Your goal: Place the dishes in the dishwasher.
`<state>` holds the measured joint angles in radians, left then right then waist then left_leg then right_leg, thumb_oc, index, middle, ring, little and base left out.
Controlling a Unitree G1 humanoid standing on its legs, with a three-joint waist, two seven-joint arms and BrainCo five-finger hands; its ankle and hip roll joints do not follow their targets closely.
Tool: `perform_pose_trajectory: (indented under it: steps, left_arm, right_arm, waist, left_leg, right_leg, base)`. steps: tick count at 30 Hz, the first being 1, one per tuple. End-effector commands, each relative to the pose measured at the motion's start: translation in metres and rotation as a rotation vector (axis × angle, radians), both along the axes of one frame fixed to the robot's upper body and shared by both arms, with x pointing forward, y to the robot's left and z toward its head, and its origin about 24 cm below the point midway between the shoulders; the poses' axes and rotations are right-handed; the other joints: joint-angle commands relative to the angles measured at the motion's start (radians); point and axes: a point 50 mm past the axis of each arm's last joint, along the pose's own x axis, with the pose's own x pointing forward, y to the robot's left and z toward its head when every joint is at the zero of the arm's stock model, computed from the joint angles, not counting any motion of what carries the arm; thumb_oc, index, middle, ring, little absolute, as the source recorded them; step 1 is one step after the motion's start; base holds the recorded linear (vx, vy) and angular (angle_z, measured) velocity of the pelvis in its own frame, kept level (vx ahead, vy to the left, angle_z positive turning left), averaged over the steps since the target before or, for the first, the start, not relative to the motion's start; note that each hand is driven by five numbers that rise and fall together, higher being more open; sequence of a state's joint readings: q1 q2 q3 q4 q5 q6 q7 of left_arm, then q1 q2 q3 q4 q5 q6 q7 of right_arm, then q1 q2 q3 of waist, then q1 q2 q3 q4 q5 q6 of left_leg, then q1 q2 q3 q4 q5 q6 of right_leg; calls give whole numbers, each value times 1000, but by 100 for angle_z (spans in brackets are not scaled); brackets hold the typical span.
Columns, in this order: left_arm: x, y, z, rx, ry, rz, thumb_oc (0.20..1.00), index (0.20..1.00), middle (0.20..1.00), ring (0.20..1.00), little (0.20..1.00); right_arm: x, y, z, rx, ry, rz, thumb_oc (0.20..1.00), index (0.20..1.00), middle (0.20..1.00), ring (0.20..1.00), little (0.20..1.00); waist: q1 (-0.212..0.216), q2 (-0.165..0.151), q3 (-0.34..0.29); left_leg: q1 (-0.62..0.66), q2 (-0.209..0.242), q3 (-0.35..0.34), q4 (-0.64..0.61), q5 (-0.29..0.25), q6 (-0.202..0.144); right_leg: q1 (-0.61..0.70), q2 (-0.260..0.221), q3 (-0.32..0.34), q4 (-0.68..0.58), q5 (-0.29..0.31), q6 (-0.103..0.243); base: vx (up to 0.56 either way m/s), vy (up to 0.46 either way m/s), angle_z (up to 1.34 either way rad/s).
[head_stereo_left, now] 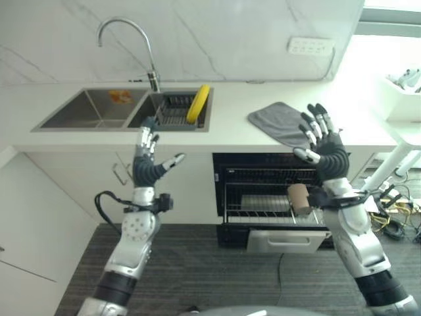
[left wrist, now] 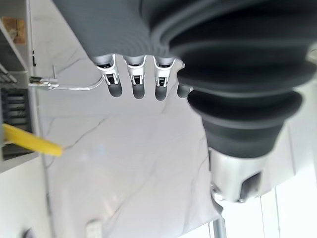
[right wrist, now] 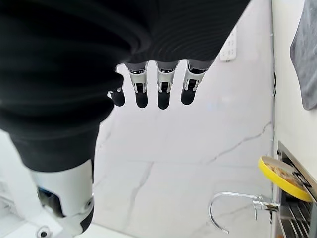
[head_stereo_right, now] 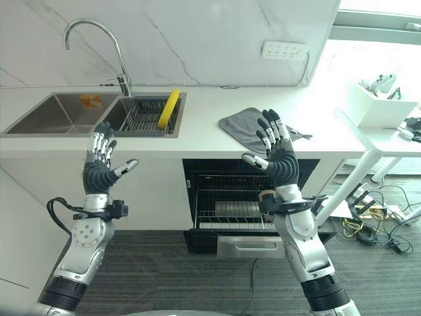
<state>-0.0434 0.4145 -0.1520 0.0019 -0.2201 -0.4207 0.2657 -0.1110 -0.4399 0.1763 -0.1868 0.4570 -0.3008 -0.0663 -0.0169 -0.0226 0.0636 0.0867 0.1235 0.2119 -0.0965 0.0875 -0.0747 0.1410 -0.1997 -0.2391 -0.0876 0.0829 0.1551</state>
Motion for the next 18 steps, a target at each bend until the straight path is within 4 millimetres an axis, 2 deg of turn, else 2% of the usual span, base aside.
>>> perform_pose_trajectory:
  steps: [1,7,13,14,18]
  left_arm:
    - [12,4,18,32,-53,-55,1000,1000,1000,1000,1000]
    - [14,10,-1,85,42,-47,1000,1000,1000,1000,1000]
    - [12,13,0,117,34,-50,1000,1000,1000,1000,1000]
    - [13,-6,45,-35,-170,-243,1000,1000,1000,1000,1000]
    - [14,-7,50,-25,-192,-246,1000,1000,1000,1000,1000]
  right_arm:
    - [7,-8,18,32,-68,17,1000,1000,1000,1000,1000]
    - [11,-13,2,50,-6,6,1000,1000,1000,1000,1000]
    - [11,-15,0,38,-11,-15,1000,1000,1000,1000,1000]
    - [11,-17,30,75,-173,56,1000,1000,1000,1000,1000]
    - [11,-14,34,55,-188,60,1000,1000,1000,1000,1000]
  waist:
    - [23,-3,20]
    - [23,0,13]
    - [23,4,13]
    - [37,-1,-4]
    - [38,1,-8]
  left_leg:
    - [83,79,28,9,-39,-43]
    - [86,75,18,9,-43,-38]
    - [87,73,12,9,-45,-37]
    - [28,-72,-41,9,-88,20]
    - [34,-68,-38,9,-89,19]
  right_leg:
    - [21,-18,-49,4,0,1]
    - [24,-15,-41,4,-4,-3]
    - [26,-14,-37,3,-5,-3]
    - [-11,96,14,8,-42,-54]
    - [-2,98,13,4,-44,-54]
  base:
    - [15,-14,10]
    - [9,-5,6]
    - [0,0,0]
    - [0,0,0]
    - [27,-12,4]
